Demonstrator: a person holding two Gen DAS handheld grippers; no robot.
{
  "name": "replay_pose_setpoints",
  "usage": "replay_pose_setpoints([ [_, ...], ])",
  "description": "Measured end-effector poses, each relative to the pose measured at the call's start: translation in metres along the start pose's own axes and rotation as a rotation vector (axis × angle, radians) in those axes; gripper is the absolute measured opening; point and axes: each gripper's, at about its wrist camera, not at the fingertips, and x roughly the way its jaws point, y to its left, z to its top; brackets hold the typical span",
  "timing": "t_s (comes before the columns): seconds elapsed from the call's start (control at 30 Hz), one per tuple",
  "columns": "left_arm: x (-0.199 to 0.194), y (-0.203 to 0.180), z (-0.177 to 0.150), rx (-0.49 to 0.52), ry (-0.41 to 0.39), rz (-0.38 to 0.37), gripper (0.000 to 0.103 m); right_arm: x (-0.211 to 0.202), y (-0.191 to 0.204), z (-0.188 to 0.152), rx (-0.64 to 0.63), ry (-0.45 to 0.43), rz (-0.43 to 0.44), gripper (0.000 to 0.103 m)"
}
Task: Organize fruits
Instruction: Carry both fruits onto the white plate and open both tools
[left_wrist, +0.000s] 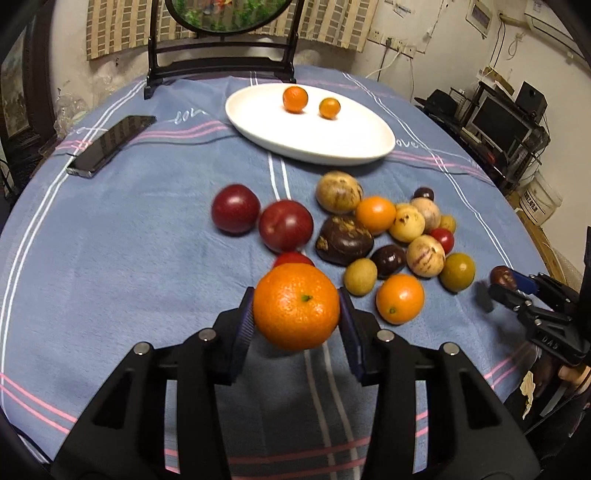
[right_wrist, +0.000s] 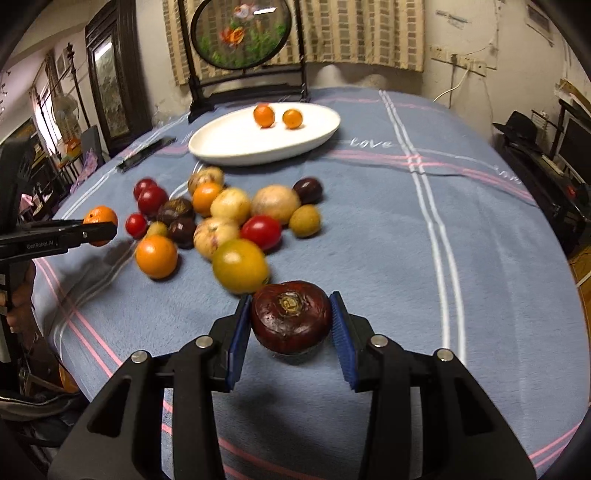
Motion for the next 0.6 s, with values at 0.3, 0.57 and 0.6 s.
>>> replay_pose_setpoints([
  [0.3,-0.009,-0.004,0.035,0.043,-0.06,0.008,0.043,-0.009,0.001,0.033,0.028,-0.081,0.047,0.043],
  [0.57,0.0,-0.015,0.085,0.08,-0.116,-0.014,0.044,0.006,0.026,0.094,-0.039,-0.12,0.085,0.043],
  [0.6,0.003,-0.015,0.091,0.079,-0.119,-0.01,0.044,0.009,0.027,0.099,-0.044,-0.117,0.09,0.043],
])
